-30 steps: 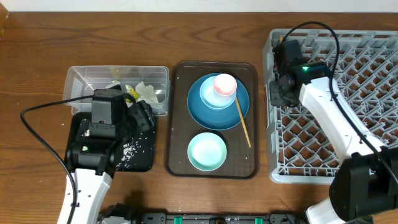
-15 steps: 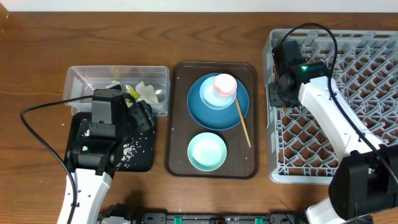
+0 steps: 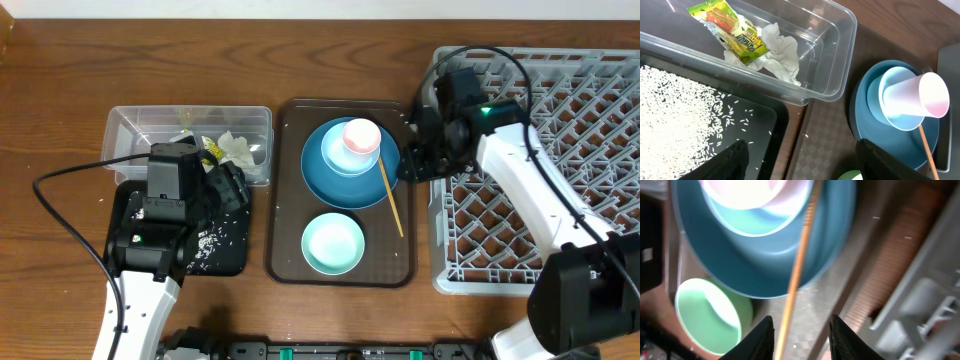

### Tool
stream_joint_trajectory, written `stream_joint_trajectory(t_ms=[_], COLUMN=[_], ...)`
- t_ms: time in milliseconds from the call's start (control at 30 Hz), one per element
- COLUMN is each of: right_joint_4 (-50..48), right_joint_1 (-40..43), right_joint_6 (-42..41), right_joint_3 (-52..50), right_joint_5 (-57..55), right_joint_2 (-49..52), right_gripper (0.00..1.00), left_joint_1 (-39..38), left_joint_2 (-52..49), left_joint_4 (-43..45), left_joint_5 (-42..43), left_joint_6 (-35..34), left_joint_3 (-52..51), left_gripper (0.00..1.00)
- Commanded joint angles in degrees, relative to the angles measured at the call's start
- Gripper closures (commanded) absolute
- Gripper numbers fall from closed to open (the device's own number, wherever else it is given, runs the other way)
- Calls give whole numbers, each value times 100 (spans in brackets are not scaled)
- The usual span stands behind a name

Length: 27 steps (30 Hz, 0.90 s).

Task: Sort waste into correct bins and load items into the dishwasher rack
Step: 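Grasp the second chopstick on the blue plate with right gripper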

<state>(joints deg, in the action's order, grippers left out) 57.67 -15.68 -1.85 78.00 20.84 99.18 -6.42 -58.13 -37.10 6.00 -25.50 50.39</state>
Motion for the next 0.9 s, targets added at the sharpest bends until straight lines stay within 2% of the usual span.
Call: stream_joint_trajectory(t_ms=[0,333,700,867], right_joint_4=[22,9,-236,-247], right_joint_1=[-319,-1132,-1397,-1397], right_joint_6=[149,-824,-868,-885], right_joint_3=[-26,-363,-949,-990], right_joint_5=[286,-1226,-1250,-1248], right_joint_2=[-4,0,0,0], right_gripper=[66,66,69,76], left_joint_1=[24,24,24,24], left_joint_2=[-24,-24,-24,-24], left_joint_4=[-13,-15,-15,-15], left_joint_5=[-48,-48,-50,-48], left_joint_6=[-11,-11,-11,-11], left_joint_3=[120,120,120,120], left_gripper=[29,29,29,29])
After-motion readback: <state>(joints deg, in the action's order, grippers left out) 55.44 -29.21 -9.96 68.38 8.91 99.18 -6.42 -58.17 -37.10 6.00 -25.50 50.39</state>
